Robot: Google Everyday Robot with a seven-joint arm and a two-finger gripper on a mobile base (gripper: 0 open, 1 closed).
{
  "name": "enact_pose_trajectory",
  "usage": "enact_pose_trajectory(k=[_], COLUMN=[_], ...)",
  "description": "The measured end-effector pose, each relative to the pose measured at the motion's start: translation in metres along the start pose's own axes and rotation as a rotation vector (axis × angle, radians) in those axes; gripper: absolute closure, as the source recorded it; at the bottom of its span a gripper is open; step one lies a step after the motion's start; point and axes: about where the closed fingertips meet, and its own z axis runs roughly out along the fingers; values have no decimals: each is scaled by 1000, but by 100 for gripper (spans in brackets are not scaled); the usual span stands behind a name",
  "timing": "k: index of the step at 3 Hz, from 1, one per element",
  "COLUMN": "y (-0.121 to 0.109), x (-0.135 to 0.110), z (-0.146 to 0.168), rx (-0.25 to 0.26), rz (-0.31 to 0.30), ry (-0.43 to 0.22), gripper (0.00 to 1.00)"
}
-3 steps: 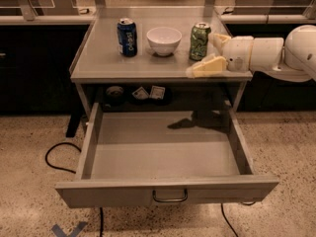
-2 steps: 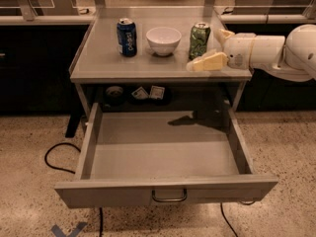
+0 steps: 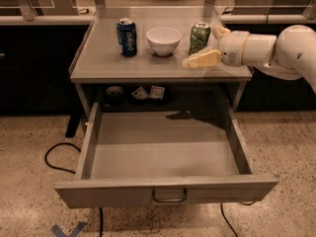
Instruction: Place green can into top drawer
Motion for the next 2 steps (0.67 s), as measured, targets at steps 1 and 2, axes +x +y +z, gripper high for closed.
enact_pose_trajectory(k=[1,2], y=[-37,-54], x=[-16,-20], z=[22,20], rx=[128,199], rz=[-93,-104], ry=[-69,-79], gripper=[0,0])
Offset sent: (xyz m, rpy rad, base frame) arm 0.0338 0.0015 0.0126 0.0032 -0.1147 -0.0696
